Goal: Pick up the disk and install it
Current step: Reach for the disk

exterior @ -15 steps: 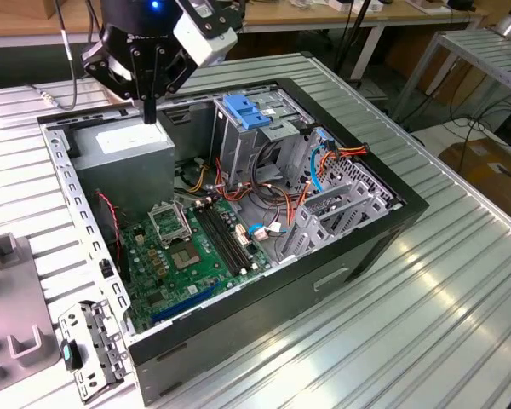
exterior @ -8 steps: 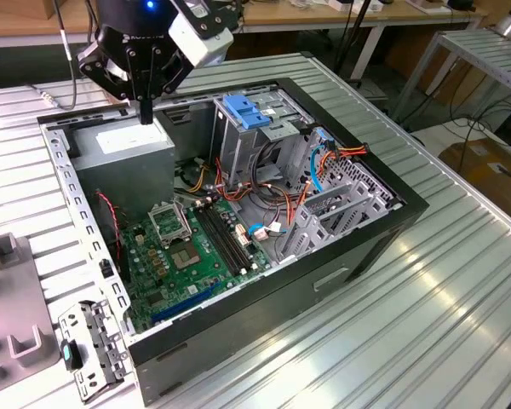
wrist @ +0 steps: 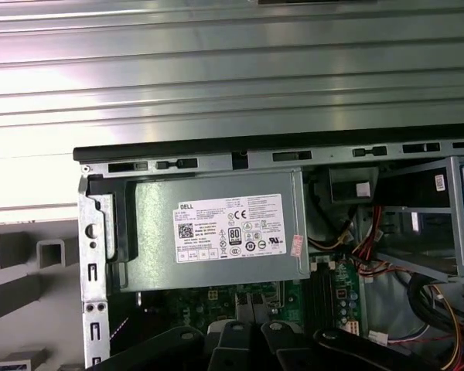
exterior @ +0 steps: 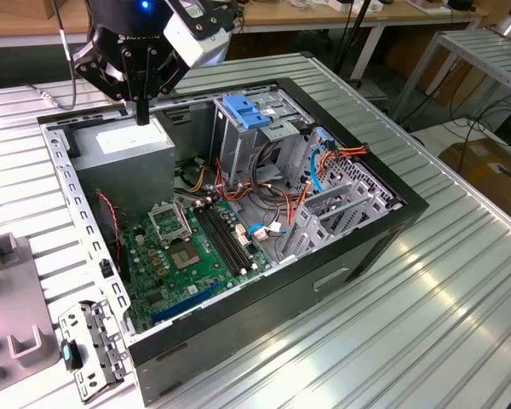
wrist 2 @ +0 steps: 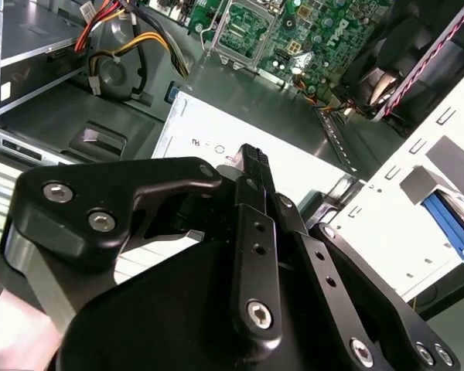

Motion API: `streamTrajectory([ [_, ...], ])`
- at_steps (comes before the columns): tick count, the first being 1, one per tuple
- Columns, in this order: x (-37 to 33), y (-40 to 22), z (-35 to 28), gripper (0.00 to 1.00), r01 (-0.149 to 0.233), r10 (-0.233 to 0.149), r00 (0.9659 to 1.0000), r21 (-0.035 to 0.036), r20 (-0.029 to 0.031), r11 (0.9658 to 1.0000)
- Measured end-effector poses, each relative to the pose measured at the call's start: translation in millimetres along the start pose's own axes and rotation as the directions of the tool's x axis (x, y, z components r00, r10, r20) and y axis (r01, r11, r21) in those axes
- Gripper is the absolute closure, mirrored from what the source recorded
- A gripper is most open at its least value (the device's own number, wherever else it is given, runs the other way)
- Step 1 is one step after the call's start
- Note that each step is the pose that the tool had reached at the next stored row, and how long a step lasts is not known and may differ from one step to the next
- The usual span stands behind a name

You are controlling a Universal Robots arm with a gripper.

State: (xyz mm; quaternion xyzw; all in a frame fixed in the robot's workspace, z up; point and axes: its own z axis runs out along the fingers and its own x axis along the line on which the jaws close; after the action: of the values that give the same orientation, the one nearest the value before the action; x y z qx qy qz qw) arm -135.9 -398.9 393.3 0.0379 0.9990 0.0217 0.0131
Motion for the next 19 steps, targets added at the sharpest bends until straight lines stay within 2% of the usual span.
streamTrajectory([
  [19, 10.8, -0.8, -0.3, 0.89, 0.000, 0.000, 1.0000, 0.0000, 0.0000, 1.0000],
])
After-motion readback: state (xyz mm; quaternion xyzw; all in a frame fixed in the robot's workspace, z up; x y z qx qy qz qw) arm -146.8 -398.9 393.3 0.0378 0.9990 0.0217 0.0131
